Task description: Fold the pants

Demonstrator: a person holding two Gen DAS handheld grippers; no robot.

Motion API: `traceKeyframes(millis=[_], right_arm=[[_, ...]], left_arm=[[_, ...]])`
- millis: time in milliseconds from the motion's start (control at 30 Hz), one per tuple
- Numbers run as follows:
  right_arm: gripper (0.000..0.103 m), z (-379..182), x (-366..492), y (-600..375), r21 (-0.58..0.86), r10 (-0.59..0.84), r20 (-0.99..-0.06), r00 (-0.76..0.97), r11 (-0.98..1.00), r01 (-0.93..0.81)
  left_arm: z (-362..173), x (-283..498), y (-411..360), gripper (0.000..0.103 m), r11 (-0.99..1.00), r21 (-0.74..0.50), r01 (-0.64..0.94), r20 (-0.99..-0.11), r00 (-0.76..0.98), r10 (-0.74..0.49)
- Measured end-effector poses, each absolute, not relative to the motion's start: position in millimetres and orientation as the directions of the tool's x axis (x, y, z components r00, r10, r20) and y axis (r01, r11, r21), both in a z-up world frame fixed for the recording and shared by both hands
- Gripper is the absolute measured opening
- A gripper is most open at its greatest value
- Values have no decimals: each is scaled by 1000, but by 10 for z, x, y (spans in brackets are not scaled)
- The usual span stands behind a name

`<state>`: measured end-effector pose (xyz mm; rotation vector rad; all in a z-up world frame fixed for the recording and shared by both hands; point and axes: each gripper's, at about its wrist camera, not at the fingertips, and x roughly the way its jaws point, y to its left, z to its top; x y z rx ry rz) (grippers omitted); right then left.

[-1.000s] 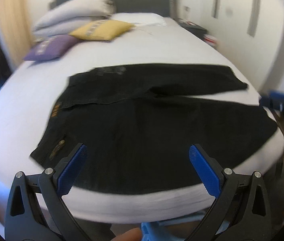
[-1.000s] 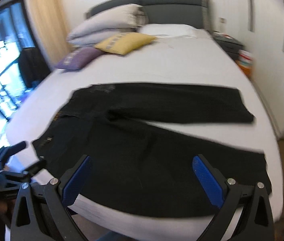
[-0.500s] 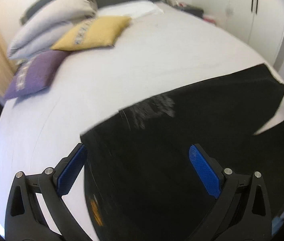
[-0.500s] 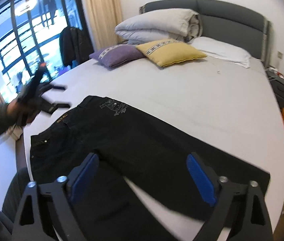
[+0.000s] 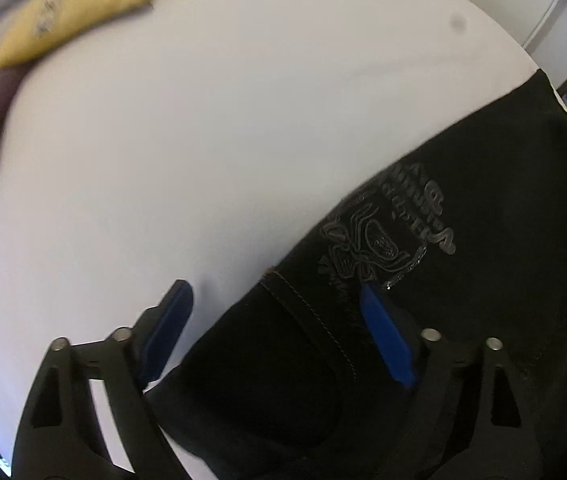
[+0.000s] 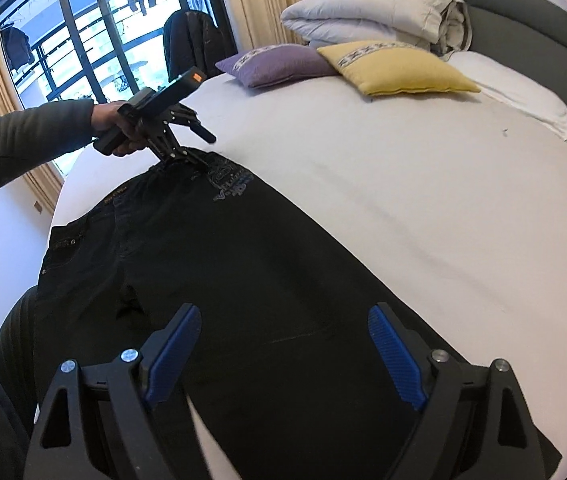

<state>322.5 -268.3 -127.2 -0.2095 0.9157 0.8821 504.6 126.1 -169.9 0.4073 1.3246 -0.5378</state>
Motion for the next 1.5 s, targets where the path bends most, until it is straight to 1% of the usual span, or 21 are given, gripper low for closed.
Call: traceKeyframes(millis=[33,67,100,133,167,267,333,433,567,733,800,900,967,1000,1033,1067,1100,1133,1200,1367,1500], right_arm=[[88,-1296,3261,-2685,203,578,-763,289,639,-741],[88,-1316,3295,-2684,208,580,-764,283,636,-743],[88,-1329,3326,-2679,205,576,-767,283,637,-743],[88,-1340,3366,-2672,202,573,-769,285,640,-742],[88,-1352,3405,-2661,201,570,-771,286,643,-739],[88,-1349,3497,-2630,193,561,-772,299,655,-731],[88,-1346,3532,-2593,172,548,-778,309,658,-733],[88,-1335,3585,-2533,138,526,-791,312,651,-747],[88,-1367,3699,-2468,122,505,-809,301,646,-754],[77,-1443,3804,-2347,113,491,-827,275,623,-774],[73,-1498,3853,-2269,108,478,-839,260,614,-782],[72,-1576,3912,-2164,102,469,-850,240,594,-798],[70,-1640,3959,-2098,89,452,-862,228,578,-811],[66,-1680,4001,-2072,93,440,-872,213,577,-812],[56,-1732,4047,-2057,95,422,-885,197,578,-810],[48,-1791,4088,-2044,95,400,-899,180,579,-810],[31,-1845,4120,-2034,90,375,-912,168,581,-809],[21,-1893,4134,-2020,85,348,-925,152,580,-810],[10,-1877,4066,-1986,65,339,-927,159,563,-824],[7,-1521,3842,-2065,-17,352,-896,270,580,-814],[5,-1122,3450,-2105,-134,337,-859,384,576,-806]], left_arm=[[-1752,5071,1274,70,810,-39,585,-982,129,-141],[-1788,5091,1283,65,808,-63,585,-983,106,-153],[-1806,5113,1290,64,809,-69,584,-983,100,-155],[-1807,5138,1302,52,812,-75,579,-982,98,-160],[-1790,5170,1323,29,817,-84,570,-980,101,-171],[-1729,5161,1351,15,820,-74,567,-975,131,-178],[-1706,5080,1302,9,806,-19,592,-974,171,-149],[-1630,4971,1262,7,794,71,604,-957,265,-117],[-1340,4693,1283,6,798,173,578,-892,435,-122],[-1018,4369,1385,6,796,213,567,-832,532,-156],[-990,4216,1359,6,795,222,564,-807,565,-175],[-936,3889,1311,6,800,236,553,-764,614,-199],[-898,3798,1284,6,799,245,550,-753,627,-200],[-898,3773,1270,6,798,246,550,-751,629,-202],[-878,3695,1275,6,799,245,548,-750,630,-202],[-886,3693,1262,6,800,244,548,-750,630,-203],[-885,3676,1270,6,800,243,548,-749,630,-204],[-874,3659,1284,6,800,240,549,-748,630,-208],[-880,3623,1288,6,802,239,547,-747,631,-208],[-785,3452,1355,6,827,214,519,-723,654,-224],[-577,3167,1427,6,835,203,511,-699,673,-242]])
